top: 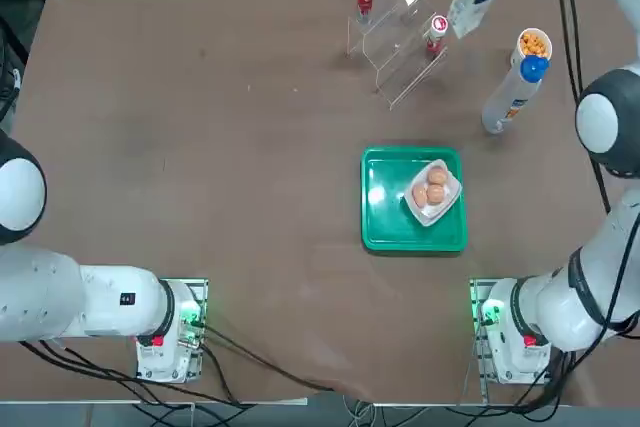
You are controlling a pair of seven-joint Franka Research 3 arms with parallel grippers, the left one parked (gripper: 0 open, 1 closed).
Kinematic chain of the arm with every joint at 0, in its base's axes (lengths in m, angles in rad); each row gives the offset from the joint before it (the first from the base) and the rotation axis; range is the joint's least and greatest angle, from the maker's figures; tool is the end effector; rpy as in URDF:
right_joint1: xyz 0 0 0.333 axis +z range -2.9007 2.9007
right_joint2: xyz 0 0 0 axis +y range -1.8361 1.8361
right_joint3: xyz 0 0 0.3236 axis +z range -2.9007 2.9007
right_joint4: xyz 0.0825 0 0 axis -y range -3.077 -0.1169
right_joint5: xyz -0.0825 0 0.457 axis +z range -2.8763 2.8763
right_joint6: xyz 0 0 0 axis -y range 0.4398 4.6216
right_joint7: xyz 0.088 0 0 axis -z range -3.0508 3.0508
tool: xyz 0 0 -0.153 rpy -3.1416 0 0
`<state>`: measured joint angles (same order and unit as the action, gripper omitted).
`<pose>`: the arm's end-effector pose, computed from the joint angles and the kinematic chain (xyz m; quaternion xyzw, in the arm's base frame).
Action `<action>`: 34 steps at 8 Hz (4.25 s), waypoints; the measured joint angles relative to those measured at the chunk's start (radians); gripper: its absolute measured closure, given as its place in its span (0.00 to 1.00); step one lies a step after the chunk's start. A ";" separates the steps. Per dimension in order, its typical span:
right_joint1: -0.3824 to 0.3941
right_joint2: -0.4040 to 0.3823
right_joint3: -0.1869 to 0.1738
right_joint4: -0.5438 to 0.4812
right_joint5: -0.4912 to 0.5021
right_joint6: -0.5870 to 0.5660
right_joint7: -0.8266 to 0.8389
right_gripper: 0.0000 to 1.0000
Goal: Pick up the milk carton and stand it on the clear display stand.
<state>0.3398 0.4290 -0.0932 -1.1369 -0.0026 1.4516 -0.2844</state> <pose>0.7104 0.1921 0.5167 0.9624 0.2648 -0.0566 0.0198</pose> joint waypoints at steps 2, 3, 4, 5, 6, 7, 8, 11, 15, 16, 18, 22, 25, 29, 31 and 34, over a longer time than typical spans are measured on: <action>0.005 0.039 0.055 0.021 0.000 0.053 0.038 0.51; 0.006 0.055 0.078 0.023 0.000 0.087 0.041 0.51; 0.010 0.071 0.097 0.024 0.000 0.121 0.044 0.51; 0.018 0.089 0.104 0.025 0.000 0.149 0.045 0.51; 0.025 0.105 0.107 0.025 0.000 0.175 0.046 0.51; 0.030 0.123 0.107 0.026 0.000 0.202 0.046 0.51; 0.035 0.141 0.107 0.026 0.000 0.230 0.046 0.51; 0.039 0.183 0.107 0.027 0.000 0.300 0.047 0.51; 0.042 0.215 0.107 0.027 0.000 0.328 0.049 0.51; 0.042 0.222 0.107 0.027 0.000 0.331 0.049 0.51; 0.042 0.232 0.107 0.027 0.000 0.349 0.050 0.49; 0.043 0.243 0.107 0.028 0.000 0.405 0.053 0.39; 0.043 0.263 0.107 0.028 0.000 0.449 0.053 0.01; 0.043 0.264 0.107 0.035 0.000 0.457 0.055 0.00; 0.043 0.264 0.107 0.039 0.000 0.457 0.056 0.00; 0.043 0.260 0.107 0.043 0.000 0.458 0.056 0.00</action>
<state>0.3824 0.6889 0.0138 -1.0943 -0.0022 1.9092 -0.2287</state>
